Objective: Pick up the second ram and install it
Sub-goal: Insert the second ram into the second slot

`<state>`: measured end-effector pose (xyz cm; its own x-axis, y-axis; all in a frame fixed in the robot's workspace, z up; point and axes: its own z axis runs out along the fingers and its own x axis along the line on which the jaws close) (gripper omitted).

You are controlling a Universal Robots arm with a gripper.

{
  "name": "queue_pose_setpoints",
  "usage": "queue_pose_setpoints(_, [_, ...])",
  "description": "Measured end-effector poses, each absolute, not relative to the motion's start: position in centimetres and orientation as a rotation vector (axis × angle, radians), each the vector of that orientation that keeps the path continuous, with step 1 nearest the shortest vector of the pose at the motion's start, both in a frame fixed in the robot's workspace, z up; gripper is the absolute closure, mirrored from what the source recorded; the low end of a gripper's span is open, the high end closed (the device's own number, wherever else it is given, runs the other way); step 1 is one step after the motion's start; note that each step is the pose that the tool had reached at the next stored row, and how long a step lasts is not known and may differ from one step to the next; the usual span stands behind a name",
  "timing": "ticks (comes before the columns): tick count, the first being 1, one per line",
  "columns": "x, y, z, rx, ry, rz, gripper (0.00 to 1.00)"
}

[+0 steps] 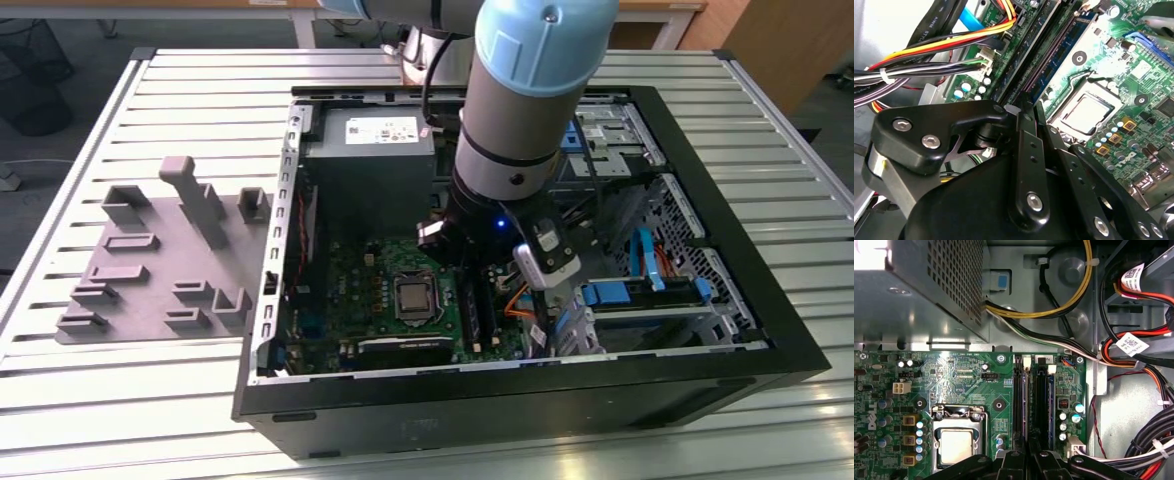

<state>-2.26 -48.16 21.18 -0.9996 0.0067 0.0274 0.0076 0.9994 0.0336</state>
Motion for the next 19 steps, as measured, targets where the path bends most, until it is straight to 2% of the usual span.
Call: queue_pose_setpoints(19, [-2.05,-48.17,20.77,-0.014,-3.114,-0.052,0.86])
